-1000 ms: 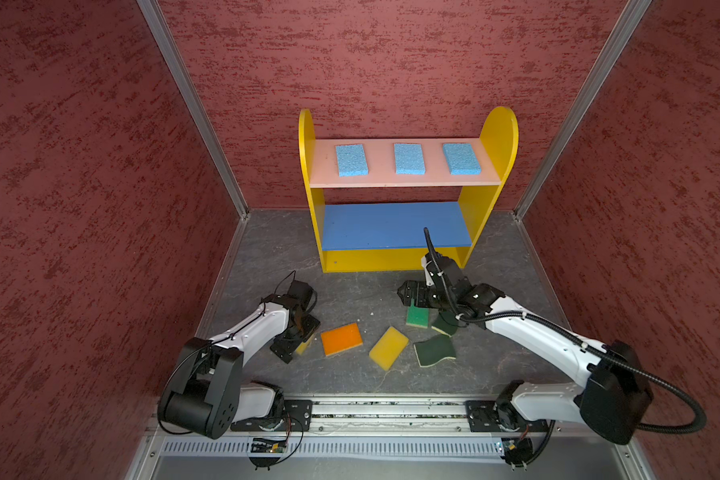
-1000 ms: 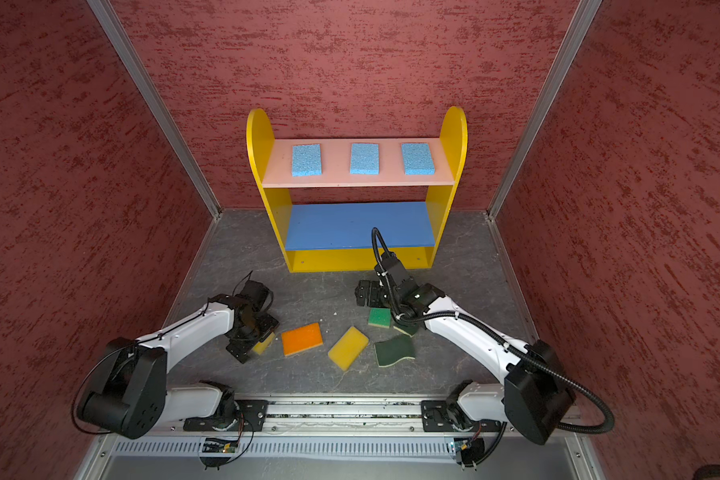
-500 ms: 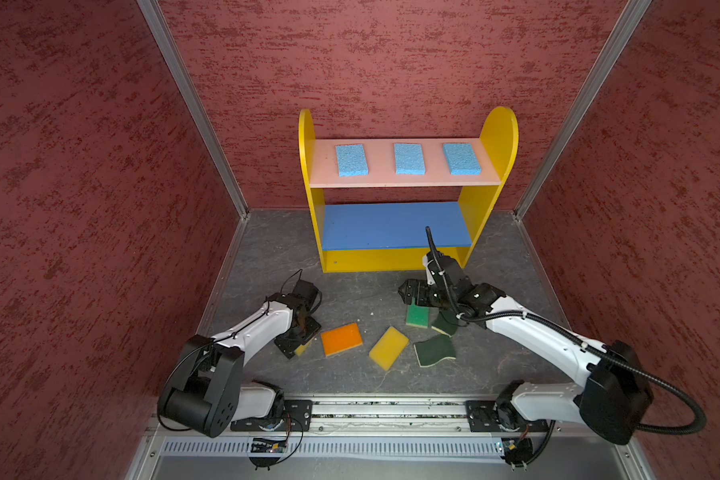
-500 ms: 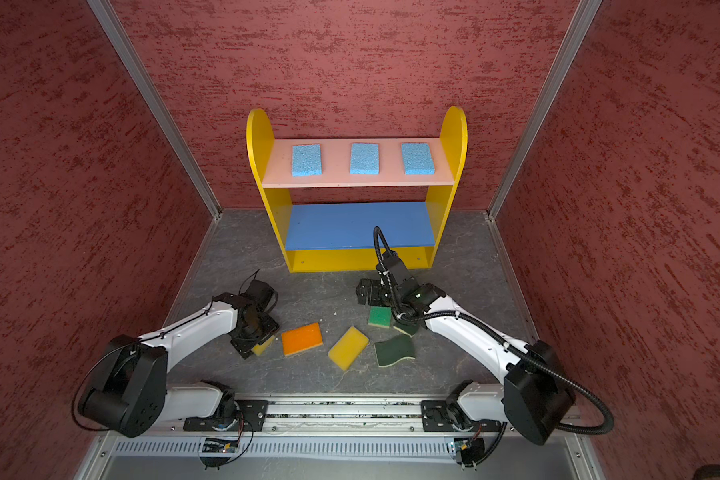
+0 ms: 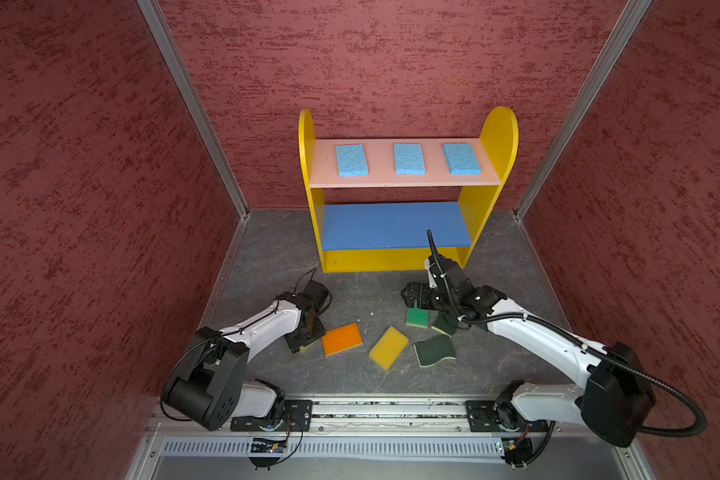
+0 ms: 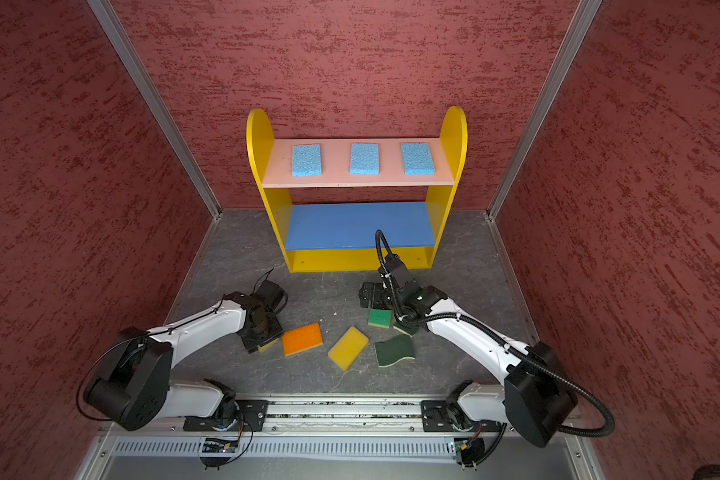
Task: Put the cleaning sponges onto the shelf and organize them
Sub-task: 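Carry the yellow sponge with the left gripper up to the blue lower shelf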
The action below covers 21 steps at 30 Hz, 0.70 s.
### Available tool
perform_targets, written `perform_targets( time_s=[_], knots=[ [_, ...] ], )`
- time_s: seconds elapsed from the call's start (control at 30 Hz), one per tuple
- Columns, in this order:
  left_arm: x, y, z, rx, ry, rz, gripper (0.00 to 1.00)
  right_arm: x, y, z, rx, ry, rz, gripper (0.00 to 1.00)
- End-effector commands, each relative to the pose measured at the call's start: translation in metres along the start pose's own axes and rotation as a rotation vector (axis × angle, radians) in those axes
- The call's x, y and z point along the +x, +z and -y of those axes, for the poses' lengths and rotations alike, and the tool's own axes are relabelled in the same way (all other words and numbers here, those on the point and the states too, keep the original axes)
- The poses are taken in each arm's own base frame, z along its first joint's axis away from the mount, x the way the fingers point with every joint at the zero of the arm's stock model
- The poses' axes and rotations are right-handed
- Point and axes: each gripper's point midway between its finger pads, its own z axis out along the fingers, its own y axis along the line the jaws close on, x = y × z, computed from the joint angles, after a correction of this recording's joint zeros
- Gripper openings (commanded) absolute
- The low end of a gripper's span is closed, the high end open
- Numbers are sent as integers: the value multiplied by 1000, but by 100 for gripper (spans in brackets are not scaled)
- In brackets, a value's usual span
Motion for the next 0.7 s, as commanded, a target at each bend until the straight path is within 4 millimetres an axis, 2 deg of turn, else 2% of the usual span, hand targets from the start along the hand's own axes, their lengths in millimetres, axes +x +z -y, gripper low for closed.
perform_targets(
  time_s=[0.0, 0.17, 0.33, 0.4, 0.53, 0.67],
  knots=[
    [-22, -26, 20, 48, 158, 150, 62, -6, -11, 4, 12, -9, 36, 99],
    [-32, -54, 45, 123, 293, 238, 62, -4, -19, 8, 21, -4, 41, 99],
    [-34, -91, 80, 224, 476, 337, 62, -1, -29, 13, 28, 9, 54, 99],
    [-38, -102, 86, 231, 499, 361, 62, 0, -34, 15, 34, 12, 64, 99],
    [-41, -114, 102, 260, 559, 389, 62, 0, -42, 22, 58, 29, 83, 99],
    [-44, -126, 128, 318, 623, 430, 62, 2, -49, 30, 86, 42, 99, 99]
  ],
)
